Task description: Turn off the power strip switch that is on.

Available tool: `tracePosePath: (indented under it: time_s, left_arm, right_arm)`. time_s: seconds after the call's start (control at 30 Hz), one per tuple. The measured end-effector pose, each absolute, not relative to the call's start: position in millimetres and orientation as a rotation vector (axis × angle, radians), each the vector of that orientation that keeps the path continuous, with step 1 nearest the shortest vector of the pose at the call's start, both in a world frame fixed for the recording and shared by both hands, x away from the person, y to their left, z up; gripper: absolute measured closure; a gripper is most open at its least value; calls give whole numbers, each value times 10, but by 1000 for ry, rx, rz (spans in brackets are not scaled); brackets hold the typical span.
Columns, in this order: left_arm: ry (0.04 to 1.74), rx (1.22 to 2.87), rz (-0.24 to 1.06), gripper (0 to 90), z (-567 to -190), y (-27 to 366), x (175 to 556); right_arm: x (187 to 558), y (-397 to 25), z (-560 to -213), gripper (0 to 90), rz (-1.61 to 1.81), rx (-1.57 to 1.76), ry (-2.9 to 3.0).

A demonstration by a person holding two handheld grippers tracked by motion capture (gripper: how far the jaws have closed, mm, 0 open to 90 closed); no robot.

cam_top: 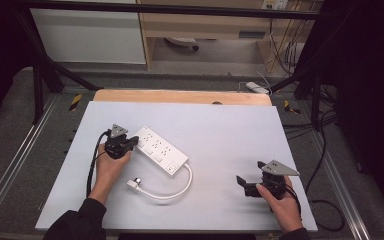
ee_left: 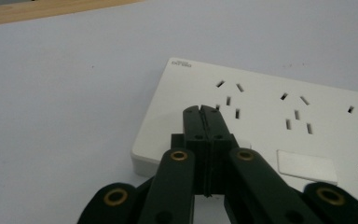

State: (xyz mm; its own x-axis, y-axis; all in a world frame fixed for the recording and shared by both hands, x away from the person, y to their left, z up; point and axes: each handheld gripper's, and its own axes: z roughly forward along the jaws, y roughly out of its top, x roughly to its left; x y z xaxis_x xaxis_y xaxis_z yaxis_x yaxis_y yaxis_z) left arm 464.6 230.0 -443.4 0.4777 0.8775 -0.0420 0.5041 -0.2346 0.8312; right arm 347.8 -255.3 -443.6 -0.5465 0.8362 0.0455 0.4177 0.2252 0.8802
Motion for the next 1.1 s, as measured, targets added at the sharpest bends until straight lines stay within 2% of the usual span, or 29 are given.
tracePosePath:
  time_s: [1.1]
  left_arm:
    - [1093, 1820, 555, 900, -4365, 2270, 4617]
  right_arm:
    - [3478, -2545, -4439, 26, 1271, 1144, 2070]
